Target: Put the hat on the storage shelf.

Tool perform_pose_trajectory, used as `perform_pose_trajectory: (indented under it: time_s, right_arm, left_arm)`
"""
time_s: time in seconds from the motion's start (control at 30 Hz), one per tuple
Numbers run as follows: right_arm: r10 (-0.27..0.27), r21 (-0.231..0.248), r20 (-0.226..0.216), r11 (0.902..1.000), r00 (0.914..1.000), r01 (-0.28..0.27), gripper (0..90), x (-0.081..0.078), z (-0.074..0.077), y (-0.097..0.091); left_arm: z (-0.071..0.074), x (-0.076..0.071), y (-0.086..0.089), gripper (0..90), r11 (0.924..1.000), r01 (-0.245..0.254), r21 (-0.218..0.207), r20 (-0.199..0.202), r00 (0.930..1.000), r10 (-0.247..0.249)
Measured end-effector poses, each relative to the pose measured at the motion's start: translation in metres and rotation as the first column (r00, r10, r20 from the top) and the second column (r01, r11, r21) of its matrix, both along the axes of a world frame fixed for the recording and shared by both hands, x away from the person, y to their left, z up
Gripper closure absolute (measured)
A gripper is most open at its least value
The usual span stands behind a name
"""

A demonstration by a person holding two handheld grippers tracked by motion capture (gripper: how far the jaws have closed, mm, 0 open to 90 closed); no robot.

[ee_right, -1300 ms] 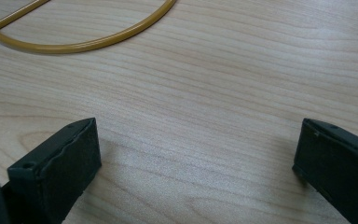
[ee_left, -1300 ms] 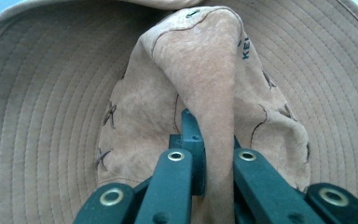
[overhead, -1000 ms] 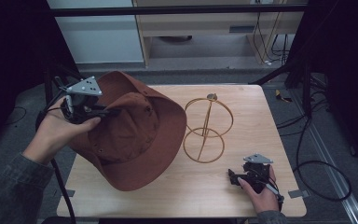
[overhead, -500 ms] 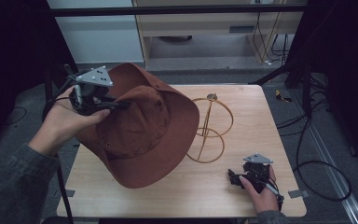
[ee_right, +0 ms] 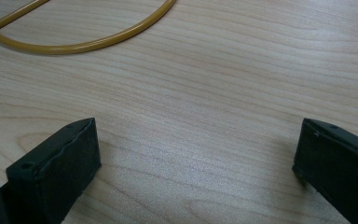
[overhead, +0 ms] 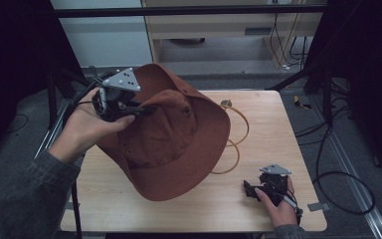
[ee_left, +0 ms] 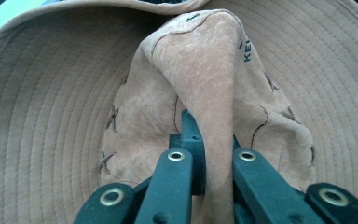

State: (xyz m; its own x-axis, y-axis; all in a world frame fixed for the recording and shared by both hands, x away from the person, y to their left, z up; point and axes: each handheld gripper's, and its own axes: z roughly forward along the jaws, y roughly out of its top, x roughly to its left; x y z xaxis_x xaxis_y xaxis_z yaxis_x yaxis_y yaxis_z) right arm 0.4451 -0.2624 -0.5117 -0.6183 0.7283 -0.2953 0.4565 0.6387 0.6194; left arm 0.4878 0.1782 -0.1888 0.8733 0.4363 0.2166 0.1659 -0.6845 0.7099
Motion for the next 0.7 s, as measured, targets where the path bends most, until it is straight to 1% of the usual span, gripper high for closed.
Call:
perform_pose_trajectory:
  time_s: [0.13,0.3,0.47,0.63,0.7]
  right_arm:
    - [0.0,0.0,0.0,1.0,1.0,0.0,0.5,0.0,0.0,0.0]
    - [-0.001,0.001,0.0,1.0,1.0,0.001,0.4,0.0,0.0,0.0]
    - [-0.001,0.001,0.0,1.0,1.0,0.001,0.4,0.0,0.0,0.0]
    - [0.0,0.001,0.0,1.0,1.0,0.0,0.4,0.0,0.0,0.0]
    - [0.0,0.0,0.0,1.0,1.0,0.0,0.4,0.0,0.0,0.0]
  left_arm:
    - [0.005,0.006,-0.011,88.8,0.9999,0.003,0.011,0.002,1.0,-0.003]
    - [0.016,0.016,-0.027,88.8,0.9996,0.0,0.027,0.007,1.0,0.0]
    - [0.024,0.025,-0.043,88.8,0.9994,-0.001,0.034,0.01,0.9999,0.0]
    - [0.027,0.03,-0.062,88.8,0.9986,0.014,0.052,0.013,0.9998,-0.014]
    - [0.026,0.033,-0.069,88.8,0.9985,0.019,0.052,0.011,0.9997,-0.02]
